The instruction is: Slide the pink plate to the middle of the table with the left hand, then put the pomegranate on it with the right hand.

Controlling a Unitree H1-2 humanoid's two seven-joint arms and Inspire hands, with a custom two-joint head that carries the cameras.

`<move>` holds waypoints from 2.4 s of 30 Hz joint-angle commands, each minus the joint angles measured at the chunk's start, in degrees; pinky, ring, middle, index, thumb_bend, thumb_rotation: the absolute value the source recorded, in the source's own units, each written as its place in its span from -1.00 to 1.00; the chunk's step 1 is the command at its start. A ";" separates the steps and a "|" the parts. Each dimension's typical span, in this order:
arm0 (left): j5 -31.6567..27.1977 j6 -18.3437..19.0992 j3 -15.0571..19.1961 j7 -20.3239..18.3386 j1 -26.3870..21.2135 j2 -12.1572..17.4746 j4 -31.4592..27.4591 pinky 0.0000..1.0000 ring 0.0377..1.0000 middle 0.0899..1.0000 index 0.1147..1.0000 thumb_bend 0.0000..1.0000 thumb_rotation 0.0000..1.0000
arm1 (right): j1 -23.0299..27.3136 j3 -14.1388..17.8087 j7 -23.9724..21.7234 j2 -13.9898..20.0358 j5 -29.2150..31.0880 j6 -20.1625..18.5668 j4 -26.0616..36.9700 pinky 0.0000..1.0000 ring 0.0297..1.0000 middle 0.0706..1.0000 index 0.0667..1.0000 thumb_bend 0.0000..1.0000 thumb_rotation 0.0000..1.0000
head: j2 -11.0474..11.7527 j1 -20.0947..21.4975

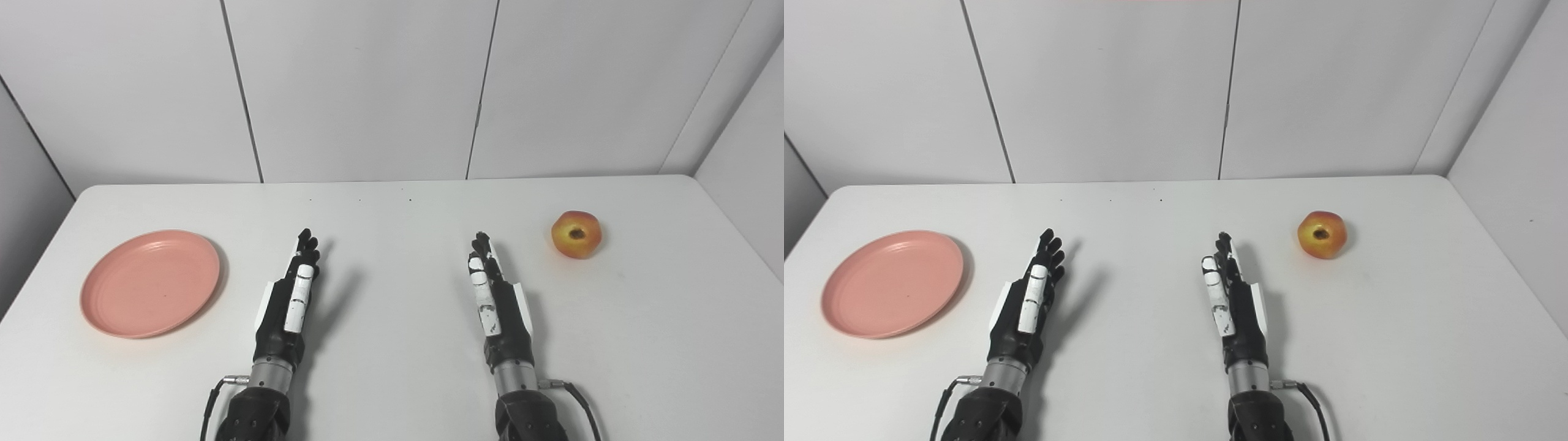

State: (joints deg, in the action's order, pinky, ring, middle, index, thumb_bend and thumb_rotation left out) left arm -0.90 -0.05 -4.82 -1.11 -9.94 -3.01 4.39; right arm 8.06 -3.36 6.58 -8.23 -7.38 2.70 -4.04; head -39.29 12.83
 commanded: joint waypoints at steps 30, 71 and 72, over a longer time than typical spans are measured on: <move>5.10 -4.37 -2.46 2.35 -1.31 -2.88 1.48 1.00 1.00 1.00 1.00 0.39 1.00 | -1.03 1.65 -1.92 2.94 3.94 2.59 0.03 0.97 0.91 0.90 0.91 0.05 1.00 | 3.43 -16.74; 5.66 -10.08 -1.90 4.69 -1.88 -6.18 7.18 1.00 1.00 1.00 1.00 0.38 1.00 | -1.43 2.64 -4.53 6.74 8.67 7.38 -4.06 1.00 0.94 0.94 0.93 0.00 1.00 | 10.46 -25.95; 5.74 -10.22 -1.75 4.95 -1.86 -6.25 6.99 1.00 0.99 1.00 0.99 0.38 1.00 | -1.41 2.64 -4.56 6.72 8.73 7.54 -4.24 1.00 0.95 0.94 0.94 0.00 1.00 | 10.46 -25.95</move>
State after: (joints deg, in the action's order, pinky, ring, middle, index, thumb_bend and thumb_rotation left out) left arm 4.00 -9.70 -6.94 3.03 -11.94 -9.16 11.42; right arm 8.39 -1.20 2.61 -2.23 1.39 6.83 -5.66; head -28.74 -13.18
